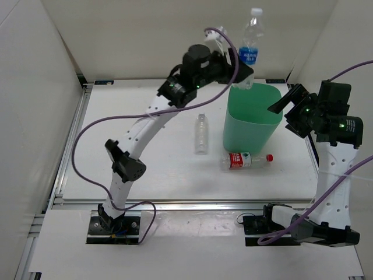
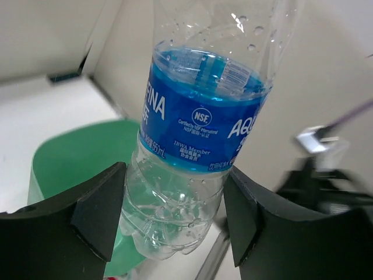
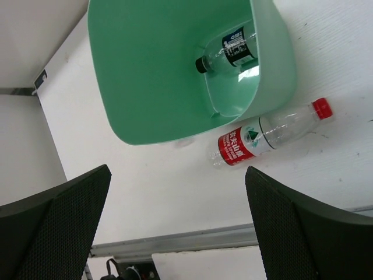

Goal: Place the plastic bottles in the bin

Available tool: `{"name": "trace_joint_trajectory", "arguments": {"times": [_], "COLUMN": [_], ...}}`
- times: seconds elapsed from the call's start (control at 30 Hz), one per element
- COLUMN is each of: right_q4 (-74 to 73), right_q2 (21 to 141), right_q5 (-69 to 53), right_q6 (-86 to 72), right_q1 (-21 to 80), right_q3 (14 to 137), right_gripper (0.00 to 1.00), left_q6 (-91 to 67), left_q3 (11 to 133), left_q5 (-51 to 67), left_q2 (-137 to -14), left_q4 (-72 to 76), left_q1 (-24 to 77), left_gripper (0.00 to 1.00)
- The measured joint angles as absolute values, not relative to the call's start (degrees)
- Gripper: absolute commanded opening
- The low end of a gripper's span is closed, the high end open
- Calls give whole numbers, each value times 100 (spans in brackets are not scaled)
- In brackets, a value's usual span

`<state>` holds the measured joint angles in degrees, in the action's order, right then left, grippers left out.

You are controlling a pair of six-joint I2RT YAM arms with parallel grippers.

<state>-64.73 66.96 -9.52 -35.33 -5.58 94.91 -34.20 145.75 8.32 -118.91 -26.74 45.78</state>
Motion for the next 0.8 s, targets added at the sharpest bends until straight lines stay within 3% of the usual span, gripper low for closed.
{"name": "trace_joint_trajectory", "arguments": {"times": [0.2, 0.27, 0.47, 0.63, 0.8], "right_q4": [-6473, -6477, -6455, -6442, -6499], "right_q2": [6475, 6412, 6333, 5994, 5540], "right_q5": [-915, -915, -902, -849, -1155], "right_q6": [-3406, -3406, -3494, -4003, -4668], "right_q1": [-692, -696, -701, -974, -1717], "right_q3": [9581, 9581, 9476, 8755, 7653], "right_gripper": [100, 100, 100, 100, 100], "left_q6": [-3326, -3328, -3114, -2998, -3170], "left_q3": [14167, 14094, 13931, 12910, 10683], "left_q5": [915, 993, 867, 336, -593], "left_q2": [-12818, -12945, -12667, -11155, -8527], "left_q4": [-2893, -2958, -3186, -3345, -3253], "left_q1": [4768, 4823, 4908, 4707, 3785], "left_gripper": [86, 100, 100, 100, 100]}}
